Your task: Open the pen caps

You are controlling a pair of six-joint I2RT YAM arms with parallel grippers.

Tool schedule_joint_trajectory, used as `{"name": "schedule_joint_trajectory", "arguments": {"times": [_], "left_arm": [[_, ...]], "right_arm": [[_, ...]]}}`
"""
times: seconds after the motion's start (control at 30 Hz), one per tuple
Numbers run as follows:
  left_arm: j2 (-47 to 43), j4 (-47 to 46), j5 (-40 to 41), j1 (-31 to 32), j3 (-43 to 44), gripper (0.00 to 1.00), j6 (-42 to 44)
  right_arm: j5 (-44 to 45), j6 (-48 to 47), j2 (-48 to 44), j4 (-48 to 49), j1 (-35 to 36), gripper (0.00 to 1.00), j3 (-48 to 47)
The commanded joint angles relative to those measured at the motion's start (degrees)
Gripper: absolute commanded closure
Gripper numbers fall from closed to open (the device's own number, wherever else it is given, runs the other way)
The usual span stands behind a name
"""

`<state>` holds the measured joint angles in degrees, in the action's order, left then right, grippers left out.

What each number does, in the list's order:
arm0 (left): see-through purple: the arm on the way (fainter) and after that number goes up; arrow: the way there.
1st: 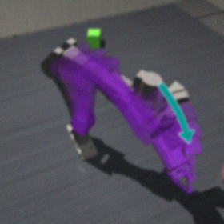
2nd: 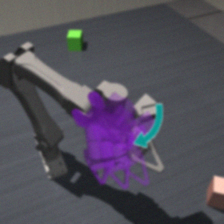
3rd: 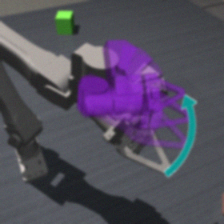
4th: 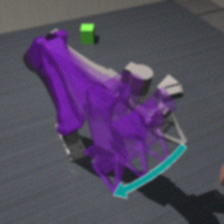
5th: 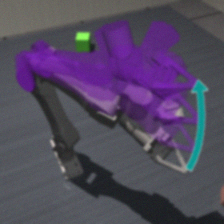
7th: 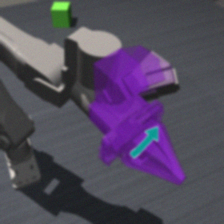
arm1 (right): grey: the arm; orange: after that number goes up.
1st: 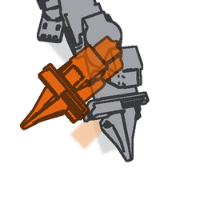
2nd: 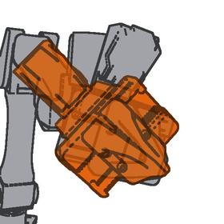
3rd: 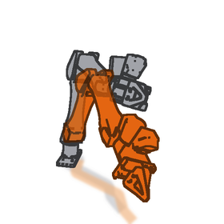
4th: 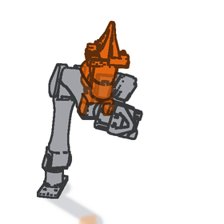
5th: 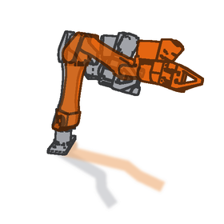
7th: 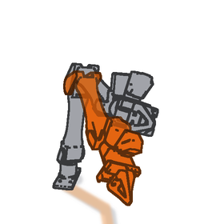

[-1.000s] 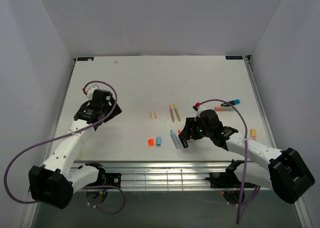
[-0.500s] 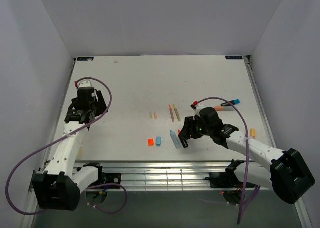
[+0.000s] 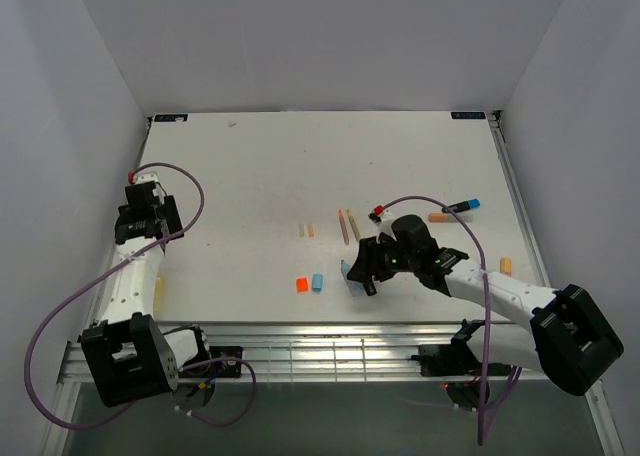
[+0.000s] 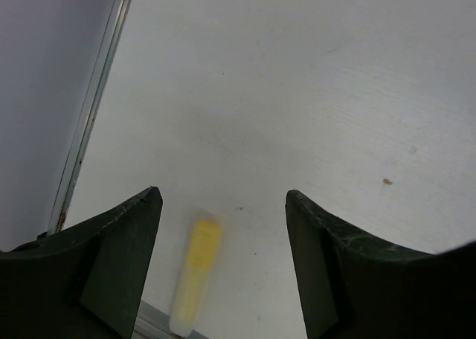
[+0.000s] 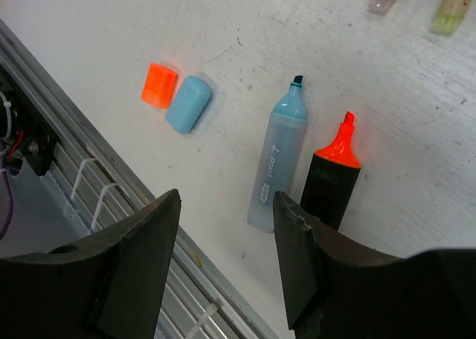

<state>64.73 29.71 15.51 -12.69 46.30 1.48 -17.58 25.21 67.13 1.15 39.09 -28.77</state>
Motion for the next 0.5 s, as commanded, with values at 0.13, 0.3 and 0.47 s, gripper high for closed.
{"name": "schedule_joint_trajectory", "arguments": {"times": [0.13, 0.3, 0.47], "left_arm": [[2.59, -5.19, -7.49, -6.02, -7.28, 0.26, 5.46], [4.79, -5.81, -5.57, -6.21, -6.50, 0.26, 6.53], [3.57, -4.59, -11.63, -6.21, 3.05, 0.02, 1.35]], "right_arm": [[-4.82, -0.69, -2.71, 5.52, 0.20, 0.40, -0.94], [-4.30, -3.85, -1.83, 2.81, 0.20, 0.40, -1.46], [-3.86, -5.00, -0.25, 0.35, 0.20, 0.40, -2.95]]}}
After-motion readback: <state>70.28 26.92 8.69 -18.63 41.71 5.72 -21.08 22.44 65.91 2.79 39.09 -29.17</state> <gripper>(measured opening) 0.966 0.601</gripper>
